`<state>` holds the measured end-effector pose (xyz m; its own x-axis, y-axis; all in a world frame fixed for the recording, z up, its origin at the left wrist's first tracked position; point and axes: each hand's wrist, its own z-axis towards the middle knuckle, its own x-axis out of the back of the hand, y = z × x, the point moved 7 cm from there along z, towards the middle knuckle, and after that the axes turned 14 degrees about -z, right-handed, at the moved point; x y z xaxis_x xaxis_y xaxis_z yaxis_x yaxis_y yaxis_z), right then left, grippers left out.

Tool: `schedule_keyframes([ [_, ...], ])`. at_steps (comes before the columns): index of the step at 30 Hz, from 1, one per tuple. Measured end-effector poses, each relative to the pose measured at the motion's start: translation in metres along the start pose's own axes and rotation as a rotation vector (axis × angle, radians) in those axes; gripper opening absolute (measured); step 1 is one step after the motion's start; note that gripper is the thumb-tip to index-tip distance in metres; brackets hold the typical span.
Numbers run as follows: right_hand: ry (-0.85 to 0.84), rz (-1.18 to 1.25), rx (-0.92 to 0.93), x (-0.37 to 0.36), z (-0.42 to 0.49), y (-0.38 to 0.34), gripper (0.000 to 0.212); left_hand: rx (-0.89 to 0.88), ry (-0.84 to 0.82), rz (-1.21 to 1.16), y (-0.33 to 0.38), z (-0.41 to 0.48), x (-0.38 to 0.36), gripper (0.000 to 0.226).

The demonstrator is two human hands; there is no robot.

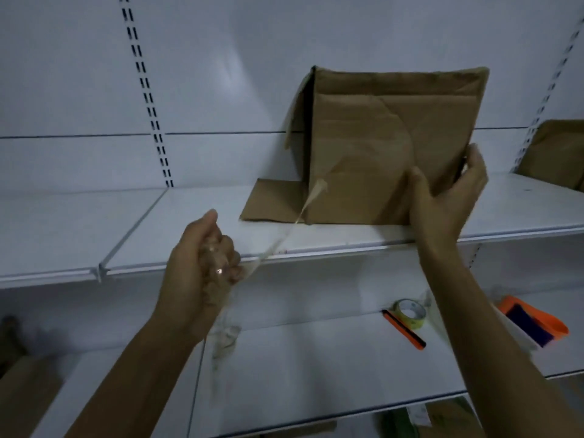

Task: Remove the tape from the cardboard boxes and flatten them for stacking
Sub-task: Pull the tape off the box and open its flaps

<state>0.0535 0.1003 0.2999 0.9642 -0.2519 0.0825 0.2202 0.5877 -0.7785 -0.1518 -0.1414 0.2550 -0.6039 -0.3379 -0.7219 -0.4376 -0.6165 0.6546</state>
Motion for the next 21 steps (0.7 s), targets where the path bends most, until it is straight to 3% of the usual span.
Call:
schedule_keyframes([
  [2, 0.111, 0.076, 0.188, 0.012, -0.051, -0.022, 0.047, 0.072, 0.037, -0.174, -0.018, -0.008, 0.002, 0.039],
  [4, -0.072, 0.165, 0.290, 0.004, -0.113, -0.031, 0.028, 0.144, 0.081, -0.280, -0.040, -0.017, 0.006, 0.038],
  [7, -0.609, 0.354, -0.013, -0.023, -0.189, -0.019, 0.029, 0.240, 0.137, -0.342, -0.076, -0.033, 0.018, 0.038],
  [9, -0.811, 0.462, -0.259, -0.029, -0.219, -0.002, 0.037, 0.295, 0.214, -0.369, -0.098, -0.045, 0.033, 0.041],
  [13, -0.815, 0.479, -0.369, -0.005, -0.243, 0.025, 0.026, 0.339, 0.363, -0.370, -0.135, -0.068, 0.068, 0.040],
  [17, -0.943, 0.331, -0.186, 0.016, -0.290, 0.044, 0.031, 0.378, 0.551, -0.206, -0.170, -0.103, 0.103, 0.054],
  [21, -1.044, 0.111, -0.194, 0.018, -0.325, 0.082, 0.039, 0.554, 0.540, -0.179, -0.190, -0.145, 0.116, 0.058],
])
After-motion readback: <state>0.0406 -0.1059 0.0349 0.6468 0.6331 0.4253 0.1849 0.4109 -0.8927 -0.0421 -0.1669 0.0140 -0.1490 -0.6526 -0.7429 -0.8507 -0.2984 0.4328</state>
